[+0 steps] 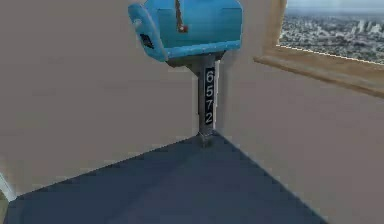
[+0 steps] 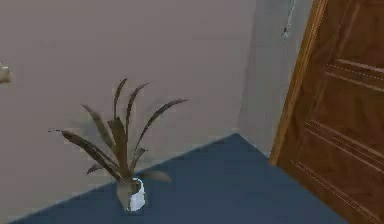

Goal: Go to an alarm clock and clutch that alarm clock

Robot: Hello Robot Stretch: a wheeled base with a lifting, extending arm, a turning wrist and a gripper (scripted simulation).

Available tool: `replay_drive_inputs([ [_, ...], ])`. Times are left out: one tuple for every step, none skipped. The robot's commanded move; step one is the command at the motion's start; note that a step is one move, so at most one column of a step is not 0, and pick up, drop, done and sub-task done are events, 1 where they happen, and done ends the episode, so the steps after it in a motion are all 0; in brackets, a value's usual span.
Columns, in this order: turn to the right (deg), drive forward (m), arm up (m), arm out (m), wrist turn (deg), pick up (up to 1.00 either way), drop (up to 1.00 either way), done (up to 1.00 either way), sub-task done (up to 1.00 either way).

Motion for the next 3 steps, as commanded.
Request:
replay_drive_inputs([
  [-45.0,0.00,0.00,0.00,0.0,0.00,0.00,0.00,0.00],
  [-45.0,0.00,0.00,0.00,0.0,0.00,0.00,0.00,0.00],
  [-12.0,0.00,0.00,0.00,0.0,0.00,0.00,0.00,0.00],
])
